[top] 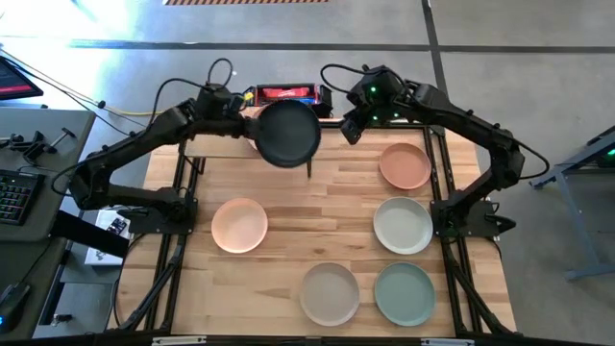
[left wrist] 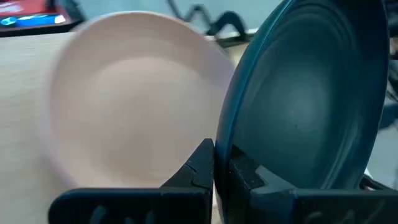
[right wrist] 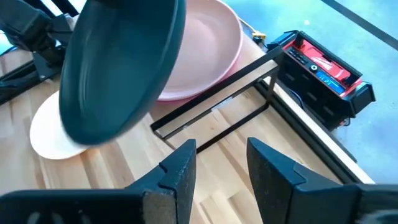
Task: Place and stack plates onto a shelf
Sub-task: Stack the black plate on top of the brown plate on the shelf, then stack the gray plate on top of the black plate on the shelf
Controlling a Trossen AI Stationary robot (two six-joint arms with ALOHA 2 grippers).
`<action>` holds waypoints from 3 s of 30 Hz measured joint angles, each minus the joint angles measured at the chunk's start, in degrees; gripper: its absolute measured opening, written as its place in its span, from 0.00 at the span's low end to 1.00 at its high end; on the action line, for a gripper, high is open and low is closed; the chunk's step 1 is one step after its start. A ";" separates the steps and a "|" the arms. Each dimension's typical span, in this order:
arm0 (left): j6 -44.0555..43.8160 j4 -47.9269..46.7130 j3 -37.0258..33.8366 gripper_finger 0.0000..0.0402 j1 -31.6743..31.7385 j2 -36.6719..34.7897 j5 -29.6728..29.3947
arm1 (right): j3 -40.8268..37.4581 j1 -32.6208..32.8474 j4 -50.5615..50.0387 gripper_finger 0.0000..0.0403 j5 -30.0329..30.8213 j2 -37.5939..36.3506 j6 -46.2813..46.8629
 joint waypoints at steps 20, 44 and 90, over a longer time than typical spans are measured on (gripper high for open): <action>-1.85 -6.19 0.00 0.01 12.24 -0.39 1.84 | 0.00 -3.73 -0.10 0.31 0.02 0.01 -4.50; -2.41 -4.88 -0.05 0.07 12.11 3.75 3.16 | 0.00 -4.01 -0.24 0.31 0.02 0.01 -7.38; -1.46 -11.80 0.00 0.22 15.10 2.18 10.54 | -0.15 -4.01 -4.63 0.31 0.07 0.01 -9.00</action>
